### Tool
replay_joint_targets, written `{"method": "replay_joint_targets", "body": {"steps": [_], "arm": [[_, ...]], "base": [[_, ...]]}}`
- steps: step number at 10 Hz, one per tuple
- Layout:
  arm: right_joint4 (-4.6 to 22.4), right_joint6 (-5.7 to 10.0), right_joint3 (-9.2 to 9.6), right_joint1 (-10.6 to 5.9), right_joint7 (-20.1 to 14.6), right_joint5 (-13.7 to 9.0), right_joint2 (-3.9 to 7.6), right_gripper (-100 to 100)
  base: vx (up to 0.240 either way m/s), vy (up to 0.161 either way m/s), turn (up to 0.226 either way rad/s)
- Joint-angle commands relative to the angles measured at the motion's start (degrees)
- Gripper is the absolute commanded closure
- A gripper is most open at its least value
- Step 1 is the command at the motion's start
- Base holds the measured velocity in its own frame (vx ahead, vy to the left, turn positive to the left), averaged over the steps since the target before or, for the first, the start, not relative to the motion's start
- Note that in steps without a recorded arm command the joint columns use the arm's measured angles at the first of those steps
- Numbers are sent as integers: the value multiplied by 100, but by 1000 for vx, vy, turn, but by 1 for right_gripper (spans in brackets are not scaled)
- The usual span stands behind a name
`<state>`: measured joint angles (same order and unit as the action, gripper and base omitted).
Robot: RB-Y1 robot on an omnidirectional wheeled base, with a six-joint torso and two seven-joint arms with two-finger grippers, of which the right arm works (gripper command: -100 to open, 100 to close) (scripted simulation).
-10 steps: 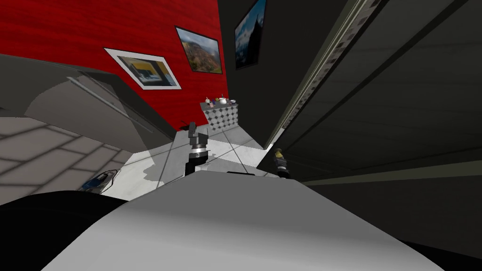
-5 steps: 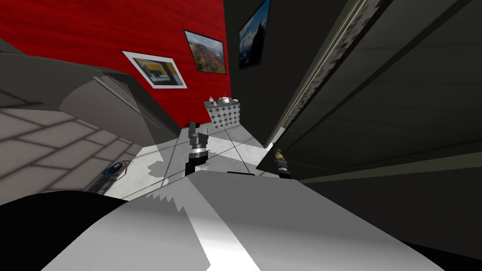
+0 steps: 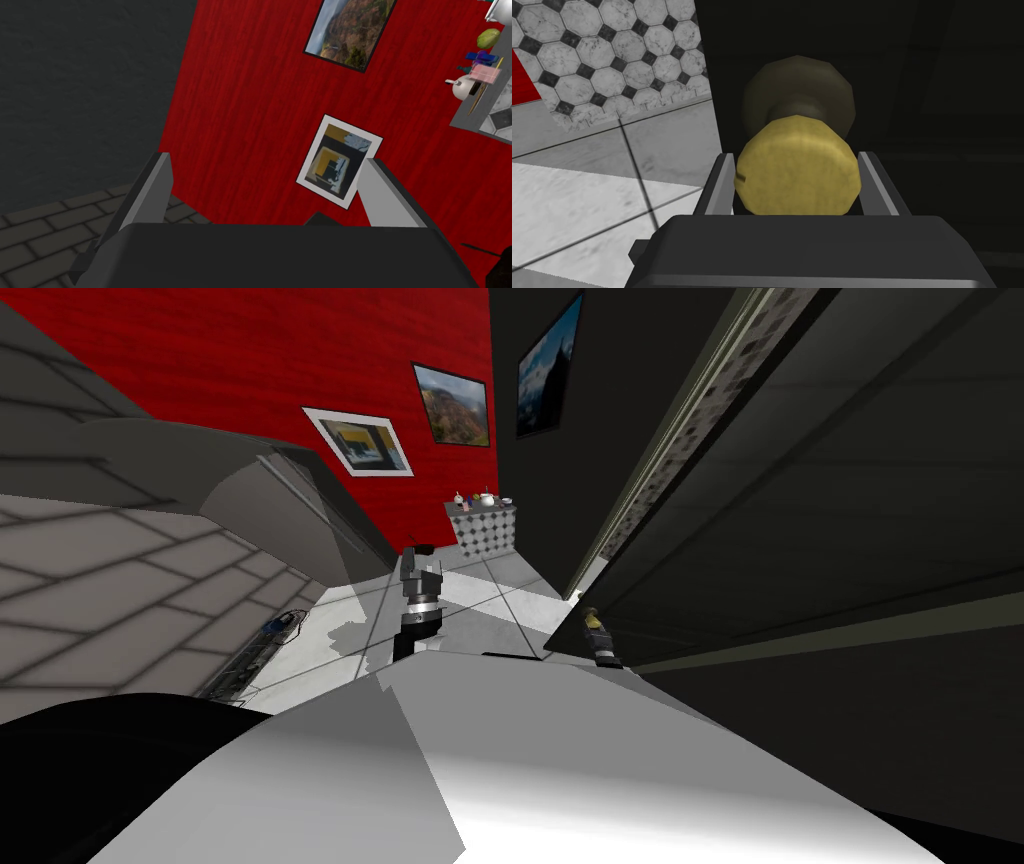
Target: Pull the door open
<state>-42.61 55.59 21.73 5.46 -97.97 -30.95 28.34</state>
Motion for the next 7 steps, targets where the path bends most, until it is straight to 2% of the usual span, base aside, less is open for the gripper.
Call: {"method": "replay_joint_targets", "body": {"steps": [1, 2, 3, 4, 7], "arm": [[4, 99, 76, 25, -92, 36, 57, 100], [5, 48, 54, 15, -53, 26, 32, 100], [24, 170, 148, 87, -137, 58, 96, 100], [27, 208, 172, 106, -160, 66, 117, 100], [50, 479, 340, 238, -326, 117, 270, 100]], "base": [[-181, -45, 50], [-79, -19, 17], [-109, -29, 120], [-157, -42, 108], [-194, -62, 117]]}}
